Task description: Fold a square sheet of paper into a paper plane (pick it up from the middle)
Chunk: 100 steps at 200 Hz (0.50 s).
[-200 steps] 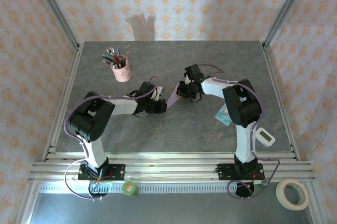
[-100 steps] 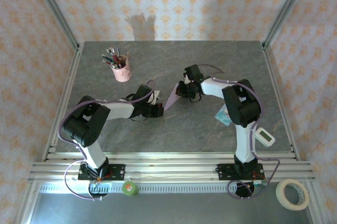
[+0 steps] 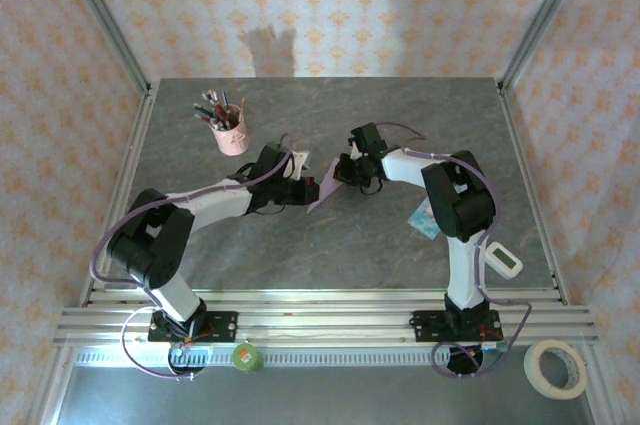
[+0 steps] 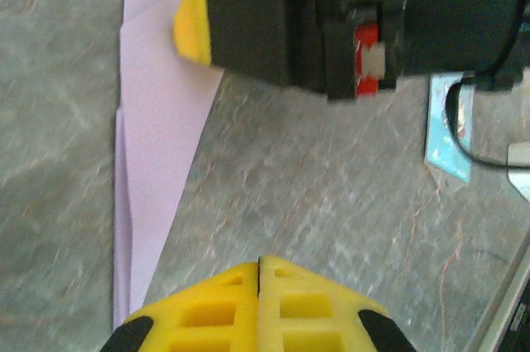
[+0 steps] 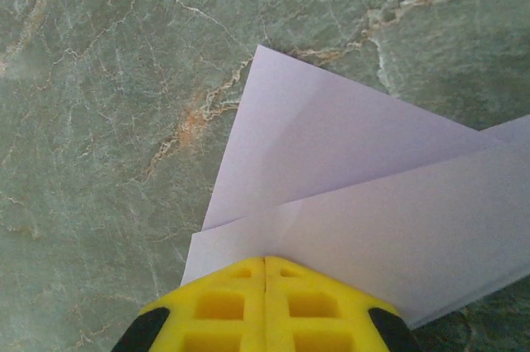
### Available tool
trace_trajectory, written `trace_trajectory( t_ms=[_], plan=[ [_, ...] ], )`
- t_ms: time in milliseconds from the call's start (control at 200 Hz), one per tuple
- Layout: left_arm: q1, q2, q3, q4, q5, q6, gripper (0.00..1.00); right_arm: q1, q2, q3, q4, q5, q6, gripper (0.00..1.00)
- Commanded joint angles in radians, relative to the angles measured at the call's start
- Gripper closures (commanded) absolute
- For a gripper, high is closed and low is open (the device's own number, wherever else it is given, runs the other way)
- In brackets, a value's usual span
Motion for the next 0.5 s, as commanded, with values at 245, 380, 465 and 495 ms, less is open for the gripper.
trace_trajectory(
  t_ms=[245,380,465,495],
  plan=[
    [0.005,0.174,0.052,0.078,0.017,-0.044,1.00,-0.005,0.054,-0.053,-0.076,0.059,-0.021,1.00],
    [0.006,0.190,0.041,0.068,0.003,-0.037,1.00,-0.005,0.056,-0.055,-0.075,0.059,-0.022,1.00],
    [0.011,0.195,0.016,0.061,-0.014,-0.034,1.00,-0.004,0.056,-0.057,-0.074,0.060,-0.023,1.00],
    [0.013,0.198,0.005,0.065,-0.015,-0.037,1.00,-0.005,0.059,-0.057,-0.074,0.061,-0.023,1.00]
  ],
)
